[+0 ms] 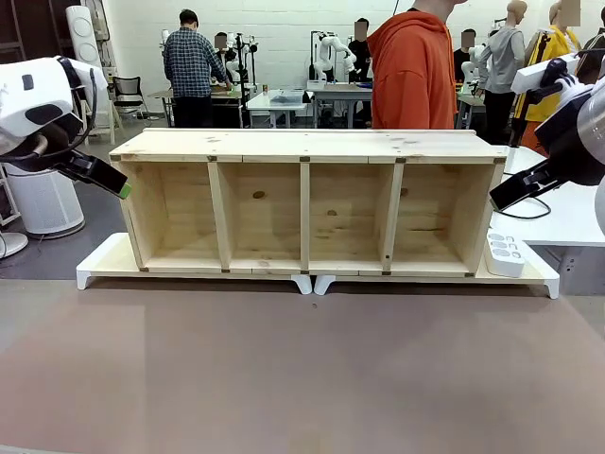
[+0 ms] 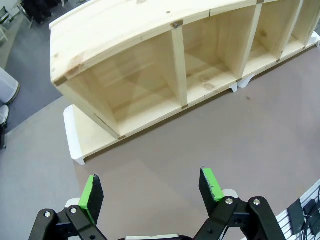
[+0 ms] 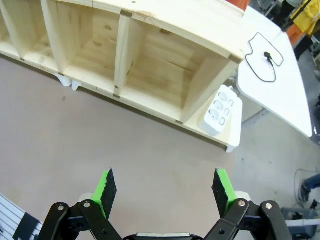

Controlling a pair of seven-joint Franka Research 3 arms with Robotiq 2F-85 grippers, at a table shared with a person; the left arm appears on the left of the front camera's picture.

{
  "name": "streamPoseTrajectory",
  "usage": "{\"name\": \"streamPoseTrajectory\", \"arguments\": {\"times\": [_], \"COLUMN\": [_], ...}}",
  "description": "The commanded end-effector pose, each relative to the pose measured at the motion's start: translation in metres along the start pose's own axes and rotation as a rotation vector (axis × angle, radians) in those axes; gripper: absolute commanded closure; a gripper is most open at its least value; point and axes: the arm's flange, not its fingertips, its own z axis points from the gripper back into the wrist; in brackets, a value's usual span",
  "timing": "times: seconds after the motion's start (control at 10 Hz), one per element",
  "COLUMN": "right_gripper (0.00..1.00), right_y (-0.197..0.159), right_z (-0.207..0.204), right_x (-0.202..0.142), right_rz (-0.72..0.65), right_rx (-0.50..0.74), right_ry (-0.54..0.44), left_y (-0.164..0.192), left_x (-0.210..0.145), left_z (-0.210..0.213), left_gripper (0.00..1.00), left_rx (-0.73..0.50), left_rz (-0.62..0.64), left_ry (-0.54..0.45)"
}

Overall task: Perform cable management.
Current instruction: When the cord part of the Power Cable appears at the lower middle area of the table and stops, grasp the cord part of the Power Cable.

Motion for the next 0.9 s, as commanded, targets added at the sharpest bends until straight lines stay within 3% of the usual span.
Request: {"name": "streamPoseTrajectory", "arguments": {"times": [0.0, 0.1, 0.8], "right_gripper": [0.0, 0.0, 0.0], "right_y": [0.022, 0.0, 0.0], "right_z": [-0.027, 0.0, 0.0], "right_x": [-0.095, 0.0, 0.0], "right_rz": [-0.017, 0.0, 0.0], "right_rx": [-0.025, 0.0, 0.0], "right_ry": [0.007, 0.0, 0.0], "left_y": [-0.033, 0.0, 0.0], "left_x": [-0.135, 0.0, 0.0], "left_z": [-0.03, 0.0, 0.0], "left_gripper": [0.0, 0.0, 0.0], "left_rx": [-0.006, 0.0, 0.0], "left_rz": [-0.01, 0.0, 0.0], "left_ry": [-0.001, 0.0, 0.0]}}
